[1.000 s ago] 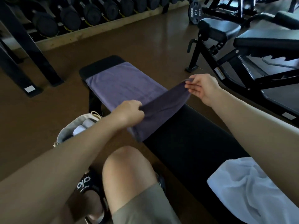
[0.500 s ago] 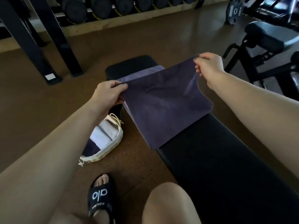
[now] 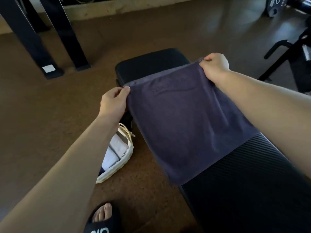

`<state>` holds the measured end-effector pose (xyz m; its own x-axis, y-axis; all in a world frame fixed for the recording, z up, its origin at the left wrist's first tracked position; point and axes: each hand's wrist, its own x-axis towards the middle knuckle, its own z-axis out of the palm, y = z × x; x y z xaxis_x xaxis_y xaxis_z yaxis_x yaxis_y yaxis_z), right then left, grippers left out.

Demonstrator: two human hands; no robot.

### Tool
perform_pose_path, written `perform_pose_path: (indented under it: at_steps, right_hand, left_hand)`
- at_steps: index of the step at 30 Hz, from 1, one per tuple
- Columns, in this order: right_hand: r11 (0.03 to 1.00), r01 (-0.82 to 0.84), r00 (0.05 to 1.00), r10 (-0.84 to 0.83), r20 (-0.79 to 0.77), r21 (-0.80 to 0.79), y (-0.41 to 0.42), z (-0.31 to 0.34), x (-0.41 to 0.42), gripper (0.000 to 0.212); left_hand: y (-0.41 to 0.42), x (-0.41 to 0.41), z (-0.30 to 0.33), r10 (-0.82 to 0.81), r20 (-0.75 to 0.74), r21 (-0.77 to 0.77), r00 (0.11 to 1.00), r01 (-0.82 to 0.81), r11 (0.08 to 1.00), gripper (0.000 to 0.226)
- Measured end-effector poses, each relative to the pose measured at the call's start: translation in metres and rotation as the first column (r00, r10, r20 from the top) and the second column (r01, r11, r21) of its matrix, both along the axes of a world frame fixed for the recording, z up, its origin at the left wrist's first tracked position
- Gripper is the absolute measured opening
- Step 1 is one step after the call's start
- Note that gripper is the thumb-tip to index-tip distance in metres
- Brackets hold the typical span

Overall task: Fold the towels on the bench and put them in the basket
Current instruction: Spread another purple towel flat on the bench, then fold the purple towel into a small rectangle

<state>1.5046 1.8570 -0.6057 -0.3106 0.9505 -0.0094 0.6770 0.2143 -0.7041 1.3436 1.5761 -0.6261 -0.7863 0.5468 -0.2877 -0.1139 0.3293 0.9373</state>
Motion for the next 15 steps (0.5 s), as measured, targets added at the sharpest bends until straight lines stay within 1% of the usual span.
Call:
perform_pose_path:
  at_steps: [3, 5, 7, 8, 9, 11, 12, 13, 15]
  right_hand:
    - [1.000, -0.010, 0.998, 0.011, 0.054, -0.014, -0.001, -0.005, 0.004, 0.028]
    - [0.997, -0.010, 0.997, 0.015, 0.071, -0.074, -0.004, -0.005, 0.008, 0.031]
    - [0.990, 0.008, 0.994, 0.007, 0.105, -0.142, -0.007, -0.005, 0.011, 0.038]
    - [0.986, 0.021, 0.992, 0.001, 0.128, -0.166, -0.008, -0.006, 0.013, 0.044]
    - [0.983, 0.030, 0.988, -0.002, 0.154, -0.180, -0.009, -0.006, 0.017, 0.053]
    - [0.974, 0.042, 0.978, 0.005, 0.208, -0.222, -0.014, -0.005, 0.026, 0.071]
    - [0.970, 0.043, 0.975, 0.012, 0.220, -0.241, -0.016, -0.005, 0.032, 0.076]
    - [0.968, 0.043, 0.974, 0.015, 0.228, -0.249, -0.019, -0.005, 0.040, 0.077]
    - [0.970, 0.045, 0.961, 0.024, 0.276, -0.240, -0.028, -0.001, 0.061, 0.078]
  left_hand:
    - [0.001, -0.004, -0.004, -0.001, -0.018, 0.003, 1.000, 0.002, 1.000, 0.020]
    - [-0.001, -0.004, -0.006, 0.006, 0.028, 0.021, 1.000, -0.006, 1.000, 0.019]
    - [-0.004, -0.002, -0.006, 0.010, 0.061, 0.004, 0.998, -0.010, 1.000, 0.020]
    - [-0.005, 0.000, -0.006, 0.009, 0.077, -0.020, 0.997, -0.007, 1.000, 0.027]
    - [-0.006, 0.003, -0.006, 0.002, 0.110, -0.041, 0.994, 0.002, 0.999, 0.042]
    - [-0.010, 0.010, -0.003, -0.014, 0.214, -0.081, 0.977, 0.032, 0.996, 0.080]
    - [-0.012, 0.014, -0.003, -0.027, 0.244, -0.099, 0.969, 0.053, 0.994, 0.091]
    - [-0.014, 0.018, -0.003, -0.042, 0.257, -0.117, 0.965, 0.075, 0.990, 0.096]
    - [-0.020, 0.025, -0.002, -0.080, 0.287, -0.142, 0.954, 0.125, 0.982, 0.100]
